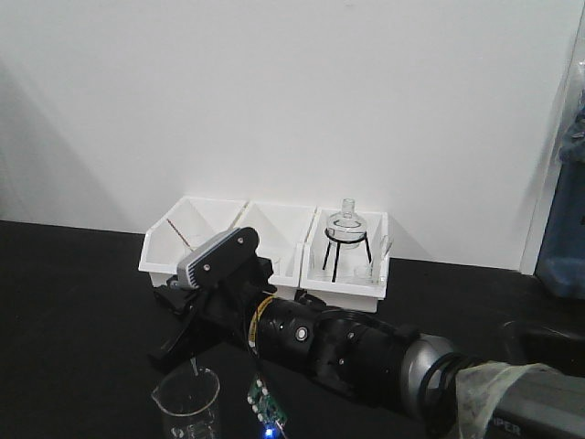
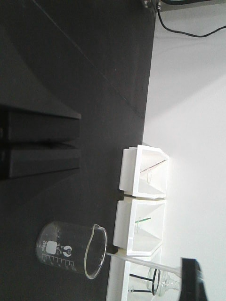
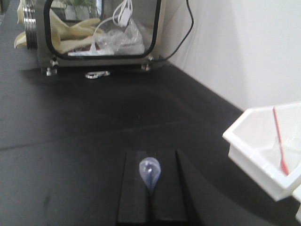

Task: Grab transparent chemical and place on left bench
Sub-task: 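Lower the pipette into the beaker and open the right gripper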

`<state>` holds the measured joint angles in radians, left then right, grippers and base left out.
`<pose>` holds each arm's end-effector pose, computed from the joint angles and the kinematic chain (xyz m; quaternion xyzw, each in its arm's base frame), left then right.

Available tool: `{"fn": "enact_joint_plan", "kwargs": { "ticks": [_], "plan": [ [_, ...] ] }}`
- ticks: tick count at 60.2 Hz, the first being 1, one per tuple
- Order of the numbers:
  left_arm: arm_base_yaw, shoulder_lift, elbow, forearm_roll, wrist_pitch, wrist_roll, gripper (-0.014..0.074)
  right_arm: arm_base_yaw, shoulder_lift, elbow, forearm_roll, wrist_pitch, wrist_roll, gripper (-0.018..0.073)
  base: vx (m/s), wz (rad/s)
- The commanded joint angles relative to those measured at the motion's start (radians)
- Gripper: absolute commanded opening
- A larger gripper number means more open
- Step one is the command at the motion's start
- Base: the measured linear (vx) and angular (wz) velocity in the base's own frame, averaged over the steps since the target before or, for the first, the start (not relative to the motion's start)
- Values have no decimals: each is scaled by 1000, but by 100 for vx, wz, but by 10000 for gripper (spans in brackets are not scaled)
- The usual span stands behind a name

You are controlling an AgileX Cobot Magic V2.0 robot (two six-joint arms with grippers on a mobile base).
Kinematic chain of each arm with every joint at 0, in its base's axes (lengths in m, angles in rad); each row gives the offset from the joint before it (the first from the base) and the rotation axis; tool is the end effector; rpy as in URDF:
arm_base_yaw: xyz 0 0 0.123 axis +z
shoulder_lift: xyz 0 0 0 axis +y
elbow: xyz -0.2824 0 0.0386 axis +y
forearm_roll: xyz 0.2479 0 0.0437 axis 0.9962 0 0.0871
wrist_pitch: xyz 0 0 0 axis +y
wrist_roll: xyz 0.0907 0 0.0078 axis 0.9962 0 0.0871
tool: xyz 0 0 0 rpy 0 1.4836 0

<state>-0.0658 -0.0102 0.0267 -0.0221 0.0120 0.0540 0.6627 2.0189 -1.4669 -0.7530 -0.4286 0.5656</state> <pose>0.0566 -0.0038 0.2035 0.0336 0.6852 -0.0124 0.7274 0.3606 0.3141 0.2555 -0.3789 0.6518 0.2722 0.5980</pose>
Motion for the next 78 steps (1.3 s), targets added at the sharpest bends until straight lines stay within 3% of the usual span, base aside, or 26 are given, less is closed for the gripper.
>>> {"fn": "enact_joint_plan", "kwargs": {
  "ticks": [1,15,28,36,45,63,78],
  "plan": [
    [-2,-19,16,-1,-78,-8,-3,7,-46,-35,23,-58,20,4,0,0],
    [-2,-19,16,-1,-78,-8,-3,15,-8,-33,22,-13,88,135,0,0],
    [-2,-19,16,-1,-78,-8,-3,15,7,-33,23,1,150,463,0,0],
    [-2,-19,16,-1,-78,-8,-3,11,-23,-30,16,11,181,587,0,0],
    [-2,-19,16,-1,-78,-8,-3,5,-141,26,-70,145,202,592,0,0],
    [-2,-19,16,-1,-78,-8,-3,-81,-610,465,-71,186,191,542,0,0],
    [-2,-19,16,-1,-78,-8,-3,-110,-1059,740,-72,402,187,498,0,0]
  ]
}}
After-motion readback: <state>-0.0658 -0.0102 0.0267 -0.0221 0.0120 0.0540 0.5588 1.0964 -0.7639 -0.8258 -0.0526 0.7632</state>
